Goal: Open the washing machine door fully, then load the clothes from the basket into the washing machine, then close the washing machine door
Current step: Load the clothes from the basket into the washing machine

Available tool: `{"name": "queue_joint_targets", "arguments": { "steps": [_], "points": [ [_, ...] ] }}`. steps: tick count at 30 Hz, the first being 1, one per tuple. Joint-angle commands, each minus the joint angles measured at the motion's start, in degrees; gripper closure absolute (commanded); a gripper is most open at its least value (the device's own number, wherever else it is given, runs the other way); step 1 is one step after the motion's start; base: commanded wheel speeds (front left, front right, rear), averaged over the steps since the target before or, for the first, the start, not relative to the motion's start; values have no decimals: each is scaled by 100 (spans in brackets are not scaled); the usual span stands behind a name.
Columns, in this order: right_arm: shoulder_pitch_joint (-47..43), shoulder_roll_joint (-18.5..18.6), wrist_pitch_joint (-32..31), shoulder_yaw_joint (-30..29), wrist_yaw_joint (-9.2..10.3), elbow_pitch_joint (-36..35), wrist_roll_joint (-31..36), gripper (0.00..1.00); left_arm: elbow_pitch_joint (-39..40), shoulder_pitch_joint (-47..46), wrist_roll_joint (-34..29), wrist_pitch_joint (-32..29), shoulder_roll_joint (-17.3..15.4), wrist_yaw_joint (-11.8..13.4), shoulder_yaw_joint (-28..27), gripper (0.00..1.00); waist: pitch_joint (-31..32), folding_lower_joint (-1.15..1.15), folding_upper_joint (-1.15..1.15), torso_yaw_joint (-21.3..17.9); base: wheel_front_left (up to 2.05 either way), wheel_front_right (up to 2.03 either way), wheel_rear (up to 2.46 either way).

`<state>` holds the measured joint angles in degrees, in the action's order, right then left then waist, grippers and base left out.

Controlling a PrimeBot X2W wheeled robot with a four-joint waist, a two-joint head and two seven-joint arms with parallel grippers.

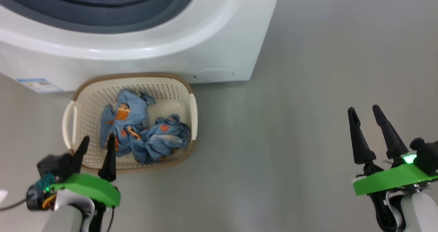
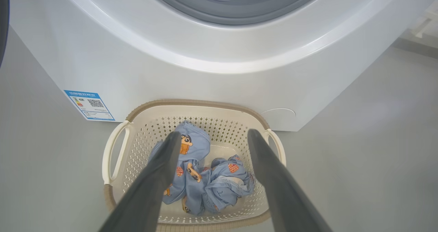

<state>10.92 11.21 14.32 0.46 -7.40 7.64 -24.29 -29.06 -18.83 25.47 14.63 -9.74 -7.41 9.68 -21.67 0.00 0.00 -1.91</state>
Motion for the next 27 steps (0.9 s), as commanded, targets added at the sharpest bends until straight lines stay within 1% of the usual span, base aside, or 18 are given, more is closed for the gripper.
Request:
{"name": "queue_joint_targets", "arguments": {
  "steps": [1, 9, 15, 20, 27],
  "points": [
    [98, 18, 68, 124, -9, -166, -4, 0, -23, -217, 4, 37, -220, -8, -103, 0, -373, 0, 0, -126, 0, 0, 0],
    [480, -77, 68, 188, -9, -234, 6, 0, -832, -1144, 90, 37, -427, -8, 295, 0, -1059, 0, 0, -243, 0, 0, 0],
    [788, -147, 68, 241, -9, -270, 2, 0, -1493, -1867, 297, 37, -574, -8, 660, 0, -1562, 0, 0, -327, 0, 0, 0],
    [985, -222, 68, 279, -9, -289, -6, 0, -2081, -2319, 514, 37, -713, -8, 945, 0, -1843, 0, 0, -439, 0, 0, 0],
    [1162, -296, 68, 307, -9, -309, -24, 0, -2574, -2783, 910, 37, -832, -8, 1716, 0, -2199, 0, 0, -588, 0, 0, 0]
  ]
}}
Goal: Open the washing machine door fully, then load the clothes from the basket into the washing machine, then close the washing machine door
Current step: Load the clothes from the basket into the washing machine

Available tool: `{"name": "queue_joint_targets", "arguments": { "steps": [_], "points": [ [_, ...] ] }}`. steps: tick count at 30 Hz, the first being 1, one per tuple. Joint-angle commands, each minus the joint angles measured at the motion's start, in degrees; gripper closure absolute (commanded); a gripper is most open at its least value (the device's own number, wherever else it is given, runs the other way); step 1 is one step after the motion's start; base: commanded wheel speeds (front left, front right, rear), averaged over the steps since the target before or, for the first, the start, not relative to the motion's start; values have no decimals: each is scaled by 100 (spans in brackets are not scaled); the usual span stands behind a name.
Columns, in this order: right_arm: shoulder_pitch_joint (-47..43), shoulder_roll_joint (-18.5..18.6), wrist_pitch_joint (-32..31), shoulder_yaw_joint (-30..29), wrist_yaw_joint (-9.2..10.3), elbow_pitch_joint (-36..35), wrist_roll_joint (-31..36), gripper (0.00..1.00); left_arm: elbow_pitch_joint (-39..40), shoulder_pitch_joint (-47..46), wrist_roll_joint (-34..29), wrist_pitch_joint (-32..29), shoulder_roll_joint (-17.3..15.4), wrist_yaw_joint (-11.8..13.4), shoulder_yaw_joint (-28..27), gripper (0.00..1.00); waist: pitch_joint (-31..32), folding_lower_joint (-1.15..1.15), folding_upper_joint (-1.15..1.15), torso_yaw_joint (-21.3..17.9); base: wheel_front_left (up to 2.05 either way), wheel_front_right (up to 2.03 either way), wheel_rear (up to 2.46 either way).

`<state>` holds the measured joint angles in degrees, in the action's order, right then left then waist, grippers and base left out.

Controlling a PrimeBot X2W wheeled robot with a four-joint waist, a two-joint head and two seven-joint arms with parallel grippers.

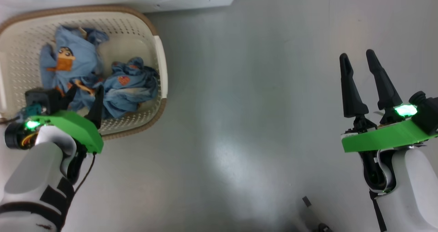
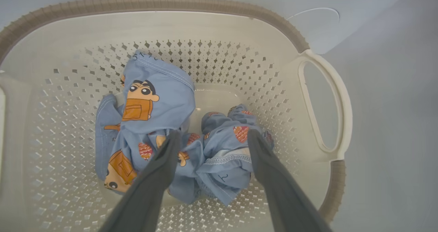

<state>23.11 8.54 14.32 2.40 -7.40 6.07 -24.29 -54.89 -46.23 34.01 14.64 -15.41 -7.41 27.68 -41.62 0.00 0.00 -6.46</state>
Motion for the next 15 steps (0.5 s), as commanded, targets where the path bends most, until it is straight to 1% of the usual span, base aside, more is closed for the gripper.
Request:
{"name": "queue_joint_targets", "arguments": {
  "steps": [1, 8, 15],
  "points": [
    [-38, -37, 68, 114, -9, -159, -24, 0, -62, -112, 111, 36, -278, -8, 49, 0, -258, 0, 0, -150, 0, 0, 0],
    [77, -73, 68, 179, -9, -194, -29, 0, -410, -513, 572, -42, -357, -8, 842, 0, -537, 0, 0, -267, 0, 0, 0],
    [169, -103, 68, 309, -9, -243, -21, 0, -548, -775, 1042, -279, -498, -8, 1545, 0, -720, 0, 0, -368, 0, 0, 0]
  ]
}}
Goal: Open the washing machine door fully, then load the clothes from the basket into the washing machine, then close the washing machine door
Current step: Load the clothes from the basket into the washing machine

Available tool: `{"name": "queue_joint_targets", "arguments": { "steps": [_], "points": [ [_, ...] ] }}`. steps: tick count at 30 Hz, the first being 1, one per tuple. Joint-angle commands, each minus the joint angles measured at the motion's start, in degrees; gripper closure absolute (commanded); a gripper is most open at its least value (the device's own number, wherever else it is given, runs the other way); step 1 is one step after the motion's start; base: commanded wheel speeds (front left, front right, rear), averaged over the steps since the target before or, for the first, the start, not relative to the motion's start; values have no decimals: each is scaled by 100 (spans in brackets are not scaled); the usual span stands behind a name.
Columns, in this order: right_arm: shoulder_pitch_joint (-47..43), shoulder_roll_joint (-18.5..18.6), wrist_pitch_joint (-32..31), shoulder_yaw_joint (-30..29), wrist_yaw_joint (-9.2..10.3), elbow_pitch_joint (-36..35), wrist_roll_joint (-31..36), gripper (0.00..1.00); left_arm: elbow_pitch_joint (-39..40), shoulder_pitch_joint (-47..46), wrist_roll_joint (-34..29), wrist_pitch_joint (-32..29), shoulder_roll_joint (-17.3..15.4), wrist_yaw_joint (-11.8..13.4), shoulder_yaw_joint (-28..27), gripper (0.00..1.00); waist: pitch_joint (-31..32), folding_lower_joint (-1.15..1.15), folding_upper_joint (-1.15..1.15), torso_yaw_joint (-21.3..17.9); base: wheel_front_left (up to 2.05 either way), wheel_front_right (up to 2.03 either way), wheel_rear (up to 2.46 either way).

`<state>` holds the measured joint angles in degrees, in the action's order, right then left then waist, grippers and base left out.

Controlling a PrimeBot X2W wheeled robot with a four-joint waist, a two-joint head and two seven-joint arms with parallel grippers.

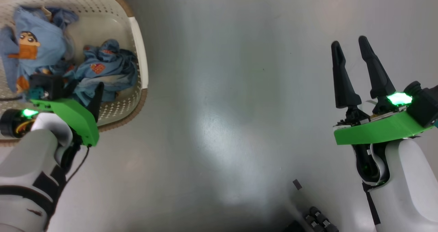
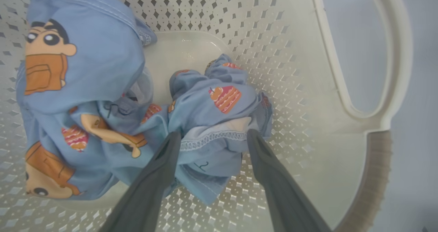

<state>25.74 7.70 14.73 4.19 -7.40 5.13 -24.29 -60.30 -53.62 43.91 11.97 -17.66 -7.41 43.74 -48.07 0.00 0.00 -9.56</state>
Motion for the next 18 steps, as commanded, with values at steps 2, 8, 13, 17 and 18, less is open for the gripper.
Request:
{"name": "queue_joint_targets", "arguments": {
  "steps": [2, 8, 13, 17, 18],
  "points": [
    [-76, -20, 27, 150, -9, -158, -22, 0, -20, -78, 114, -44, -302, -8, 25, 0, -105, 0, 0, -75, 0, 0, 0],
    [-19, -23, 27, 253, -9, -222, -29, 0, -82, -335, 436, -108, -469, -8, 454, 0, -247, 0, 0, -186, 0, 0, 0],
    [-18, -17, 27, 293, -9, -242, -35, 0, -128, -518, 661, -177, -559, -8, 773, 0, -337, 0, 0, -250, 0, 0, 0],
    [21, -21, 27, 329, -9, -263, -50, 0, -153, -649, 847, -290, -621, -8, 1004, 0, -437, 0, 0, -303, 0, 0, 0],
    [37, -24, 27, 334, -9, -272, -52, 0, -164, -688, 891, -312, -634, -8, 1054, 0, -464, 0, 0, -312, 0, 0, 0]
  ]
}}
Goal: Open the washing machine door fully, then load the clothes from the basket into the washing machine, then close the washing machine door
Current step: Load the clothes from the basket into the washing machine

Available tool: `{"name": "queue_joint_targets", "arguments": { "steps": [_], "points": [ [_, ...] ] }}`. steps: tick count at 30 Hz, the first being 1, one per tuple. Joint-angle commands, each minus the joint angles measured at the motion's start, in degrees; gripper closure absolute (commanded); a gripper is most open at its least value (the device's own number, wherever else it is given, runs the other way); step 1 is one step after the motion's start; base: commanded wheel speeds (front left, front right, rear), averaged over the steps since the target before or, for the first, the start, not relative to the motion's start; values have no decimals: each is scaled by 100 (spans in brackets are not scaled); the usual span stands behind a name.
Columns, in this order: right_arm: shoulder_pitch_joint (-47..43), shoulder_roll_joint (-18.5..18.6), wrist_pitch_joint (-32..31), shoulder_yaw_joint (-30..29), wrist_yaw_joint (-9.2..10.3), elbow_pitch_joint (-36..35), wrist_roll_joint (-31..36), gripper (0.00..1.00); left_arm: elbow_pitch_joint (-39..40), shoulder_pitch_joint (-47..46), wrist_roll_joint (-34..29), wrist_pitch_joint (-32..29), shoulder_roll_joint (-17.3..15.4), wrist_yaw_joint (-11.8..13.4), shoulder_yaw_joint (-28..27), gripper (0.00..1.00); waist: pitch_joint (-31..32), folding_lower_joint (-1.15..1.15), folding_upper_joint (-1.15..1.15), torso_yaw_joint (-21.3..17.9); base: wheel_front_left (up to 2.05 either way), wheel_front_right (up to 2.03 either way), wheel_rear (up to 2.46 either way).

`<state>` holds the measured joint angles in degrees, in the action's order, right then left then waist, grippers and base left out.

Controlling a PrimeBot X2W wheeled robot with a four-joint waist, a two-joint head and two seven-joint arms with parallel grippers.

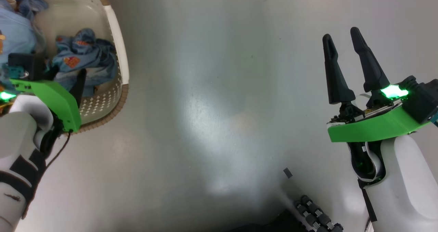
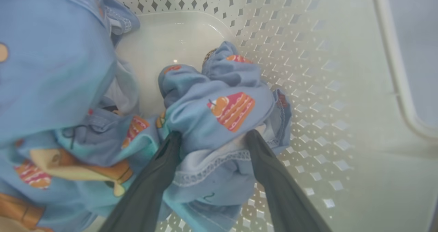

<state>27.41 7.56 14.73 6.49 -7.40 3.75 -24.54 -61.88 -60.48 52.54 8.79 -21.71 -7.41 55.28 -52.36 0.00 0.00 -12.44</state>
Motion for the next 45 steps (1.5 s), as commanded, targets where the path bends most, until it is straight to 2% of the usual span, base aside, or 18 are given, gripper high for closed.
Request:
{"name": "queue_joint_targets", "arguments": {
  "steps": [1, 4, 5, 6, 7, 8, 13, 17, 25, 32, 38, 45],
  "points": [
    [-116, -17, 27, 111, -9, -143, -26, 0, -18, -40, 64, -5, -240, -8, -48, 0, -55, 0, 0, -32, 0, 0, 0],
    [-74, -35, 27, 165, -9, -167, -29, 0, -67, -133, 233, -62, -270, -8, 135, 0, -104, 0, 0, -84, 0, 0, 0],
    [-66, -37, 27, 177, -9, -175, -29, 0, -76, -148, 273, -92, -276, -8, 186, 7, -113, 0, 0, -96, 0, 0, 0],
    [-59, -38, 27, 185, -9, -182, -30, 0, -85, -166, 303, -121, -282, -8, 243, 49, -122, 0, 0, -104, 0, 0, 0],
    [-51, -38, 27, 192, -9, -187, -30, 0, -86, -180, 339, -145, -287, -8, 297, 68, -126, 0, 0, -112, 0, 0, 0],
    [-45, -37, 27, 194, -9, -192, -29, 0, -85, -194, 383, -166, -291, -8, 342, 100, -130, 0, 0, -113, 0, 0, 0],
    [-32, -26, 27, 174, -9, -183, -14, 0, -90, -235, 616, -157, -268, -8, 512, 100, -73, 0, 0, -79, 0, 0, 0],
    [-54, -17, 27, 123, -9, -158, 0, 0, -151, -196, 813, 71, -226, -8, 558, 100, 88, 0, 0, -4, 0, 0, 0],
    [-109, -2, 27, 98, -9, -52, 1, 0, -75, 94, 1244, 486, -129, -8, 549, 100, 553, 0, 0, 199, 0, 0, 0],
    [-240, 65, 27, 97, -9, 65, 3, 0, 103, 322, 1325, 613, -74, -8, 462, 100, 1048, 0, 0, 405, 0, 0, 0],
    [-433, 176, 27, 82, -9, 164, -1, 0, 469, 702, 888, 618, -121, -8, -201, 100, 1581, 0, 0, 599, 0, 0, 0],
    [-709, 305, 27, 30, -9, 282, -8, 0, 937, 1361, 125, 619, -87, -8, -1271, 100, 2168, 0, 0, 798, 0, 0, 0]
  ]
}}
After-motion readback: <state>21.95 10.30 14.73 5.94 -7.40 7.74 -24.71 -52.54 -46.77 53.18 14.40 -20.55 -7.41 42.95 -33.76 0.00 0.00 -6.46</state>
